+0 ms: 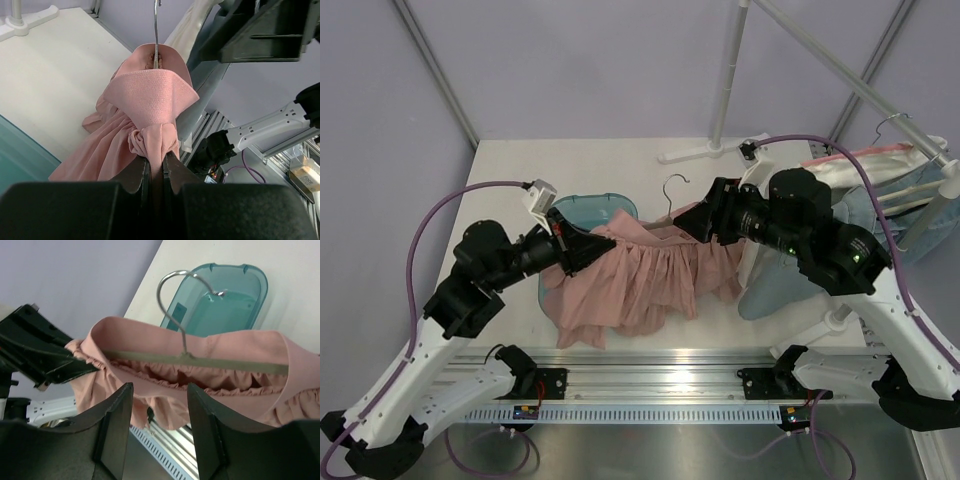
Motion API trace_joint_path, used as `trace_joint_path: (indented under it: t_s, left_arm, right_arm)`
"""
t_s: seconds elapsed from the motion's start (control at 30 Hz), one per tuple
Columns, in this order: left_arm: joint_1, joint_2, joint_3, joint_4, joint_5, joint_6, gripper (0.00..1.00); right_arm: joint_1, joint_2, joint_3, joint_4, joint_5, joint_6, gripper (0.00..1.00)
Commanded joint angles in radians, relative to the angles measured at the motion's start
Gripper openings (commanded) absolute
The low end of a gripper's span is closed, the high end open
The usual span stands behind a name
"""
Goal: Remove the skirt from the hanger
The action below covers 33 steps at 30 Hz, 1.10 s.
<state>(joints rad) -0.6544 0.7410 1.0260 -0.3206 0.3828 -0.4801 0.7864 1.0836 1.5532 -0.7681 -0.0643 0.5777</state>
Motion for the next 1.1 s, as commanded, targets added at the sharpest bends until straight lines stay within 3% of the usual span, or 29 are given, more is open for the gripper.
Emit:
trace_joint_path:
  t_s: [0.0, 0.6, 0.8, 0.9, 0.93, 1.0, 1.03, 1.07]
  left_arm:
    - [0.001, -0.048, 0.006, 0.124, 0.038, -0.028, 0.00]
    - [0.002, -0.114, -0.004, 0.100, 0.076, -0.040, 0.00]
    - [0.001, -0.111, 0.003, 0.097, 0.059, -0.046, 0.00]
    - [0.001, -0.107, 0.003, 0.100, 0.054, -0.048, 0.00]
    - [0.001, -0.107, -0.001, 0.098, 0.050, -0.046, 0.08]
    - [0.001, -0.117, -0.013, 0.101, 0.041, -0.046, 0.48]
    - [0.002, -0.138, -0.035, 0.113, 0.038, -0.045, 0.81]
    - [0.001, -0.150, -0.044, 0.115, 0.031, -0.040, 0.90]
  right_arm:
    - [0.037, 0.001, -0.037, 0.134, 0.112, 0.007, 0.54]
    - [0.188, 0.098, -0.059, 0.198, 0.319, -0.004, 0.44]
    - [0.284, 0.153, -0.016, 0.136, 0.454, -0.015, 0.21]
    - [0.323, 0.174, -0.004, 0.101, 0.520, 0.002, 0.00]
    - [0.327, 0.180, -0.004, 0.095, 0.530, 0.007, 0.00]
    - [0.338, 0.188, 0.002, 0.075, 0.561, 0.017, 0.00]
    - [0.341, 0.187, 0.004, 0.067, 0.572, 0.020, 0.00]
    - [0.343, 0.184, 0.007, 0.052, 0.590, 0.027, 0.00]
